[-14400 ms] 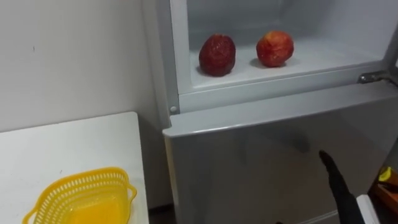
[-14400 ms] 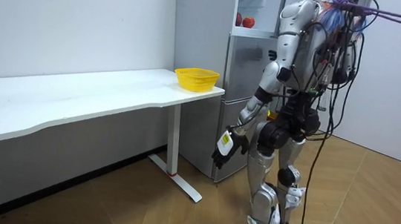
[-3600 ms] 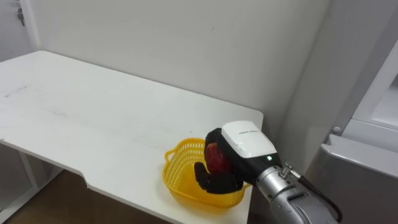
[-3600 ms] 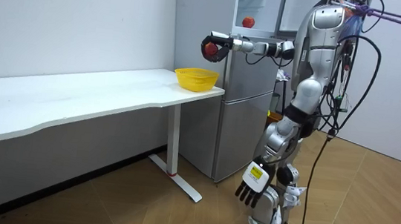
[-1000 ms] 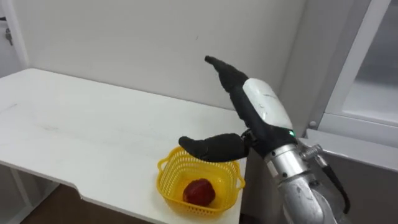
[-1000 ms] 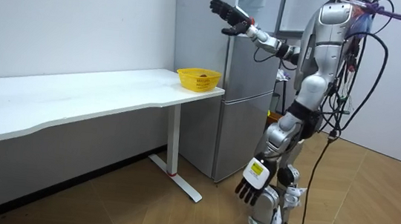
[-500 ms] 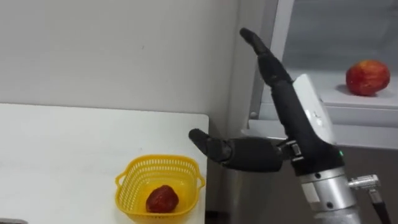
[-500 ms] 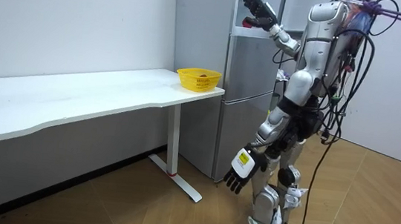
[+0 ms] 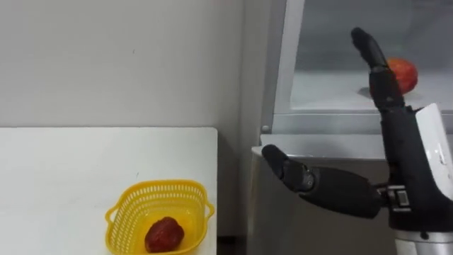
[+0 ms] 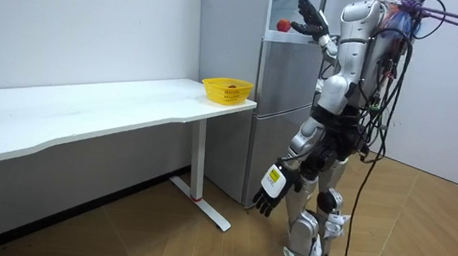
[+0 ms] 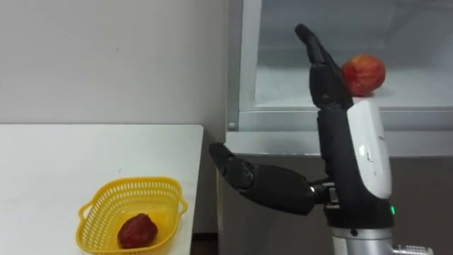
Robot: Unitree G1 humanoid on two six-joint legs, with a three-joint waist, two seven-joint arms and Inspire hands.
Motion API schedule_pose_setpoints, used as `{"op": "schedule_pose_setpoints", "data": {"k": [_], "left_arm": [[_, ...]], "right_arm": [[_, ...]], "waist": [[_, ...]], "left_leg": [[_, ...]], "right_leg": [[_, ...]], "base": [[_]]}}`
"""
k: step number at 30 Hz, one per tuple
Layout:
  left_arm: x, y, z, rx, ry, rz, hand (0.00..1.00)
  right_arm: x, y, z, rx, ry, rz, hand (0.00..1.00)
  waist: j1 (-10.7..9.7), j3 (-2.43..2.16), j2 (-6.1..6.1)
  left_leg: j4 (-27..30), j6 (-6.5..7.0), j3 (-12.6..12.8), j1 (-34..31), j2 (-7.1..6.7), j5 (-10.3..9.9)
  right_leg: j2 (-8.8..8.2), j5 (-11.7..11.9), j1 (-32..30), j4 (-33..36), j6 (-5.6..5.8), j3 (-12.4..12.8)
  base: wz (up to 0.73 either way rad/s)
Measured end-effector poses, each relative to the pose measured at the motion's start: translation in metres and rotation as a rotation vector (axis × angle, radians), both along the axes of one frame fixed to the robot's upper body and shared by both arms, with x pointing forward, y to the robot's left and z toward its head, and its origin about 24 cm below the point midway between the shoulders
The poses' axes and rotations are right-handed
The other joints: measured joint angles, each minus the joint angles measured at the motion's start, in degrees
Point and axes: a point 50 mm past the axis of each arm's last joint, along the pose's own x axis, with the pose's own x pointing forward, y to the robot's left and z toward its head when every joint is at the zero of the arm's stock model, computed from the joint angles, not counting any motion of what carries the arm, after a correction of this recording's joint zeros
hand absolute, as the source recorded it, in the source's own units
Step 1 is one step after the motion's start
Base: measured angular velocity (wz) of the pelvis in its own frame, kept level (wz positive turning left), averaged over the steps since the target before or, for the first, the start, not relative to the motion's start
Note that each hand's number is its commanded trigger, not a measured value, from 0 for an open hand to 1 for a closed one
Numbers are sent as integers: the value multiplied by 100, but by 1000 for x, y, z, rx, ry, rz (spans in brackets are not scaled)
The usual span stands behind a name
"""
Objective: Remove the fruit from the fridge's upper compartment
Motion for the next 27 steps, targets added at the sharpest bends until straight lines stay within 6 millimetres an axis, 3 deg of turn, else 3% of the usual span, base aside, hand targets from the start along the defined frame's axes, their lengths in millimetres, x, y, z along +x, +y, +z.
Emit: {"op": "schedule_pose_setpoints", "data": {"k": [13, 22, 27], "left_arm": [[-9, 12, 3, 29, -7, 61, 0], [-7, 13, 3, 23, -9, 72, 0], [-5, 20, 5, 39, -17, 83, 0]], "right_arm": [[-5, -30, 10, 113, -77, -93, 0], [-6, -59, 14, 63, -112, -252, 0], [5, -75, 29, 19, -148, -317, 0]], "waist": [[-115, -29, -279], [-160, 38, -308], [-172, 53, -492]], "left_leg": [[-10, -2, 31, 10, -5, 1], [-18, -2, 24, -26, 2, 0], [10, 0, 23, -50, -12, 3]], "right_leg": [[0, 0, 5, 0, 0, 2], [-4, 0, -23, 9, 0, 0], [-9, -5, -43, -6, 1, -2]], "base": [[-1], [0], [0]]}}
